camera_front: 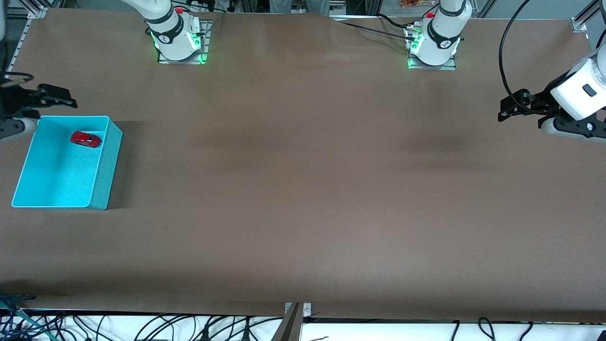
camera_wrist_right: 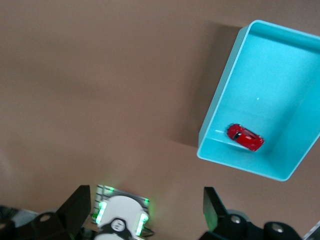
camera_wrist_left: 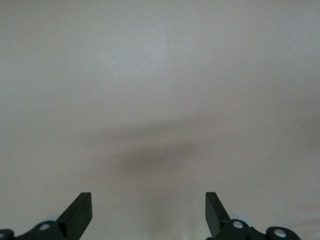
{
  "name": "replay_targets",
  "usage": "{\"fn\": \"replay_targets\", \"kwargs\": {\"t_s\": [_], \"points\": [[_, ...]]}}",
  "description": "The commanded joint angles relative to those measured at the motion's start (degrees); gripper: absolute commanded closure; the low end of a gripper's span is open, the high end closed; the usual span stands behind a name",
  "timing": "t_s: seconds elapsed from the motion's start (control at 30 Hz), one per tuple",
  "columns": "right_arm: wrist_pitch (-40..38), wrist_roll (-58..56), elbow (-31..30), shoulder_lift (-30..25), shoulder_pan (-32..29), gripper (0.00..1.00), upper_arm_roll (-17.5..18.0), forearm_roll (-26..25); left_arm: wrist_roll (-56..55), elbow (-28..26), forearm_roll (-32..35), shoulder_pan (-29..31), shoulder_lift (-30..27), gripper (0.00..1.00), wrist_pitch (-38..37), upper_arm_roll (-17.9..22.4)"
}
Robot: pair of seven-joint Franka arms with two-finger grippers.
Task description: Wind red beetle toy and store in blue box
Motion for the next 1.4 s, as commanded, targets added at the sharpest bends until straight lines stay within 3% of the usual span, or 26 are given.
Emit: {"fn": "replay_targets", "kwargs": {"t_s": [0.0,0.4,0.6,0.93,1.2,1.37], "points": [[0.8,8.0,-0.4,-1.4,0.9,0.00,1.8,-1.2,-0.4,1.8,1.4,-0.3,0.6,0.00,-1.3,0.0],[3.3,13.0,-1.2,-2.1,1.4,0.00,4.2,-2.3,-0.4,1.8,1.4,-0.3,0.6,0.00,-1.3,0.1],[3.9,18.0,-2.0,-3.5,-3.0,0.00,11.6,-4.6,-0.4,1.8,1.4,-0.3,0.6,0.00,-1.3,0.1],[4.2,19.8,-4.6,-6.5,-19.5,0.00,29.5,-7.6,-0.4,1.8,1.4,-0.3,0.6,0.00,-1.3,0.1],[4.1,22.4,-6.5,-8.3,-27.6,0.00,36.2,-7.4,-0.4,1.8,1.4,-0.3,0.6,0.00,-1.3,0.0],[3.6,22.7,-6.3,-8.1,-28.3,0.00,36.5,-6.8,-0.4,1.8,1.3,-0.3,0.6,0.00,-1.3,0.0]]}}
